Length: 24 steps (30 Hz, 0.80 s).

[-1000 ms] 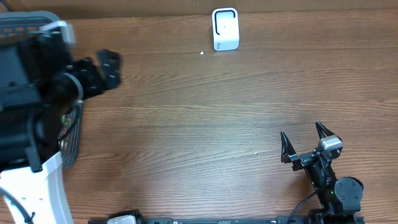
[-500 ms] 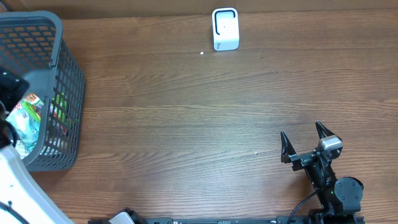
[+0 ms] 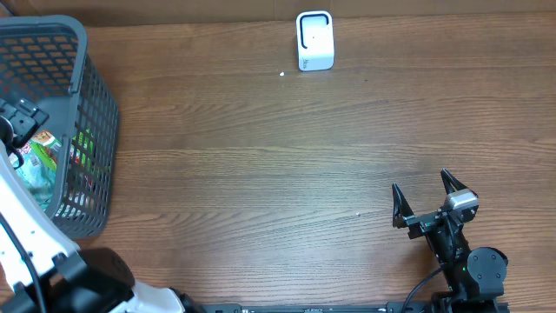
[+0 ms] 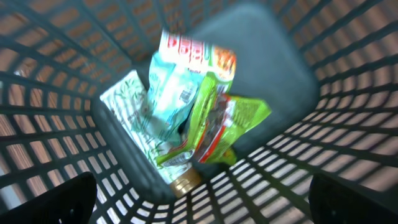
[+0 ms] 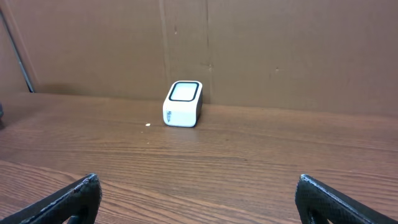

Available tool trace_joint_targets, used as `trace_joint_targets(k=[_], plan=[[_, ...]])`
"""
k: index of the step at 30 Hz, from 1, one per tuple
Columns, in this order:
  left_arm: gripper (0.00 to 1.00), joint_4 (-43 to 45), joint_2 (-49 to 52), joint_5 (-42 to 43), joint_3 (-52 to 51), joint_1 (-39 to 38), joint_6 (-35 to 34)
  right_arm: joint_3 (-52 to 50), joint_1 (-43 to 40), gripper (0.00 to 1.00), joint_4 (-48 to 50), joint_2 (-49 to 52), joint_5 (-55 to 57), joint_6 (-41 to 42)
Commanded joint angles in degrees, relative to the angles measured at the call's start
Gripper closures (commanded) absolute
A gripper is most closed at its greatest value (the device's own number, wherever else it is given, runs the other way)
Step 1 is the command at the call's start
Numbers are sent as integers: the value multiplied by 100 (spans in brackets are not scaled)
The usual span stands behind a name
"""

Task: Scan the item barcode
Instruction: 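Swing the left gripper over the grey basket and reach inside, then grasp the green snack bag in the basket with the left gripper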

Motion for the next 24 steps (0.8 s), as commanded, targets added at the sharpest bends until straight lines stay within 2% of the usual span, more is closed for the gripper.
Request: trace_joint_targets(k=[1,7,14,20,24], plan=[[0,-295,437,76,85,59,315,-59,33,0,33,-68,-28,37],[19,-686,1156,57,81,63,321,-59,33,0,33,-68,-28,35],[23,-715,1880,55,81,66,319,-59,33,0,33,-68,-28,35],[22,-538,2218,55,66,63,321,-59,33,0,33,-68,-28,37],[25,-295,2267,57,-76,59,361,-59,33,0,33,-68,-28,35]])
